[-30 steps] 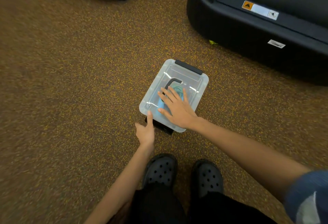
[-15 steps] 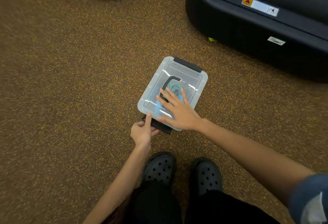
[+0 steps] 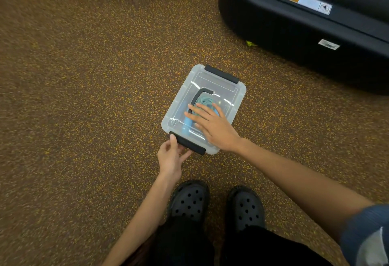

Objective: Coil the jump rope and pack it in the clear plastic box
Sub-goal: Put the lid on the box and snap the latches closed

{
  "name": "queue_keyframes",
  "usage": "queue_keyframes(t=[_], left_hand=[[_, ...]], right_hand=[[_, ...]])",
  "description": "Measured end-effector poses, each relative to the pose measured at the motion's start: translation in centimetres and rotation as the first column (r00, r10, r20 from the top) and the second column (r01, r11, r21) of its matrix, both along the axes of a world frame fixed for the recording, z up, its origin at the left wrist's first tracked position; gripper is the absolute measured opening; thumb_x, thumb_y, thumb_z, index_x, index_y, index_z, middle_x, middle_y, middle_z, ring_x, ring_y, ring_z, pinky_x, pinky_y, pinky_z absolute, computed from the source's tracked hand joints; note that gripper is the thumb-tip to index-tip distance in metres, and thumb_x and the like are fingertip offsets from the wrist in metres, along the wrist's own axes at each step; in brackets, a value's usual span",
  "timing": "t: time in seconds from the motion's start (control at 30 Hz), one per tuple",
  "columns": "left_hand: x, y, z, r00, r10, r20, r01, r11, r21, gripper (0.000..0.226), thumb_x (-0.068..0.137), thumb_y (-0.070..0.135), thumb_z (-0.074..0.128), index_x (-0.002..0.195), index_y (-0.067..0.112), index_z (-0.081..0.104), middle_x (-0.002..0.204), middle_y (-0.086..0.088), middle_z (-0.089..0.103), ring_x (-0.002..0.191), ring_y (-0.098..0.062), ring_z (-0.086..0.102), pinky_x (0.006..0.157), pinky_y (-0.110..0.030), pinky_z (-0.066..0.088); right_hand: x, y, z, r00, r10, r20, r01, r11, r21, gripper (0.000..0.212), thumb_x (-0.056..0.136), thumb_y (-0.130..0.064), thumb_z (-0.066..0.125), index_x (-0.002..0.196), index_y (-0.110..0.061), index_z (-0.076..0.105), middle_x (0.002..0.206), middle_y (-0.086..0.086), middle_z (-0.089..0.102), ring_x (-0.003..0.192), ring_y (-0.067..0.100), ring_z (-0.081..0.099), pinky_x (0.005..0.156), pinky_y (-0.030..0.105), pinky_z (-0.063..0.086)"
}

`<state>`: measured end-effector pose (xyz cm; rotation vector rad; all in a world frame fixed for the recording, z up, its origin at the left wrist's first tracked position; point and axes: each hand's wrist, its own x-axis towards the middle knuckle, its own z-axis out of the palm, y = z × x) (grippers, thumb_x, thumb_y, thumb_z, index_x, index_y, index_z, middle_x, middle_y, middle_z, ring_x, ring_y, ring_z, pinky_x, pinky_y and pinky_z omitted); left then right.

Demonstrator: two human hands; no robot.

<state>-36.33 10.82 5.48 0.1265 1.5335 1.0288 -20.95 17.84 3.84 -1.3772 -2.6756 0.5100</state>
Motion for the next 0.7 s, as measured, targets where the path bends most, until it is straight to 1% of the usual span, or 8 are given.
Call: queue_keyframes(t=[0.07,0.17,0.23,0.3,0.4,0.53,0.6,0.7], left_hand=[[0.2,0.1,0.0,0.996,0.001,0.092,-0.001,1.0,-0.006,0.037,0.098,0.025,0.047,0.121,-0.004,0.048,0.118,-0.017,0.06,0.105,-0.026,0.062,0.088,-0.045,0.052],[0.2,0.1,-0.3,0.978,0.05,0.204,-0.049,0.999,-0.012,0.024,0.096,0.022,0.049,0.108,0.002,0.054,0.109,-0.013,0.064,0.096,-0.022,0.064,0.096,-0.047,0.047],[0.1,-0.1,-0.4,0.96,0.075,0.27,-0.075,0.997,-0.012,0.02,0.094,0.022,0.052,0.103,0.004,0.056,0.104,-0.012,0.065,0.095,-0.022,0.064,0.095,-0.045,0.048],[-0.1,-0.3,-0.5,0.943,0.096,0.319,-0.093,0.995,-0.026,0.021,0.093,0.022,0.053,0.104,0.004,0.056,0.105,-0.013,0.065,0.099,-0.024,0.063,0.088,-0.041,0.049],[-0.2,-0.3,-0.8,0.927,0.112,0.357,-0.102,0.994,-0.047,0.031,0.092,0.024,0.053,0.115,0.003,0.054,0.114,-0.017,0.063,0.11,-0.028,0.059,0.078,-0.038,0.052],[0.1,-0.2,-1.0,0.911,0.156,0.381,-0.149,0.988,-0.05,0.044,0.092,0.024,0.054,0.127,-0.002,0.048,0.124,-0.021,0.059,0.108,-0.027,0.06,0.072,-0.035,0.06],[0.2,-0.3,-1.1,0.909,0.163,0.384,-0.16,0.986,-0.04,0.04,0.092,0.023,0.054,0.123,-0.002,0.05,0.125,-0.021,0.059,0.108,-0.027,0.06,0.074,-0.037,0.059],[0.3,-0.3,-1.2,0.918,0.162,0.361,-0.156,0.987,-0.046,0.027,0.092,0.022,0.055,0.108,0.0,0.056,0.122,-0.02,0.06,0.107,-0.028,0.061,0.085,-0.042,0.052]], right_hand=[[0.1,-0.2,-0.3,0.999,0.008,0.047,-0.01,0.999,0.052,0.047,0.102,-0.03,0.03,0.148,-0.031,0.025,0.158,-0.007,0.022,0.147,0.015,0.016,0.117,0.047,0.006],[0.1,-0.2,-0.4,0.997,0.011,0.071,-0.016,0.998,0.068,0.047,0.102,-0.03,0.029,0.149,-0.03,0.024,0.158,-0.007,0.021,0.147,0.016,0.016,0.117,0.046,0.005],[0.1,-0.2,-0.5,0.998,0.007,0.068,-0.011,0.997,0.072,0.047,0.103,-0.029,0.029,0.149,-0.03,0.024,0.158,-0.007,0.021,0.147,0.015,0.016,0.117,0.044,0.003],[0.2,-0.2,-0.7,0.998,-0.002,0.069,-0.005,0.995,0.095,0.046,0.103,-0.029,0.031,0.149,-0.03,0.025,0.158,-0.007,0.023,0.147,0.016,0.018,0.117,0.044,0.002],[0.1,-0.3,-0.8,0.998,0.002,0.07,-0.011,0.992,0.125,0.046,0.102,-0.028,0.034,0.148,-0.029,0.028,0.157,-0.006,0.026,0.146,0.017,0.021,0.117,0.044,0.002],[0.1,-0.2,-0.7,0.998,0.006,0.065,-0.014,0.992,0.129,0.047,0.101,-0.026,0.037,0.148,-0.029,0.028,0.157,-0.006,0.026,0.146,0.018,0.021,0.117,0.046,0.003],[0.1,-0.2,-0.8,0.997,0.013,0.071,-0.022,0.991,0.13,0.049,0.101,-0.025,0.04,0.148,-0.029,0.028,0.157,-0.005,0.026,0.146,0.019,0.021,0.117,0.048,0.006],[0.1,-0.1,-0.9,0.997,0.016,0.076,-0.025,0.992,0.122,0.049,0.101,-0.024,0.041,0.148,-0.029,0.028,0.157,-0.005,0.025,0.146,0.019,0.02,0.117,0.051,0.01]])
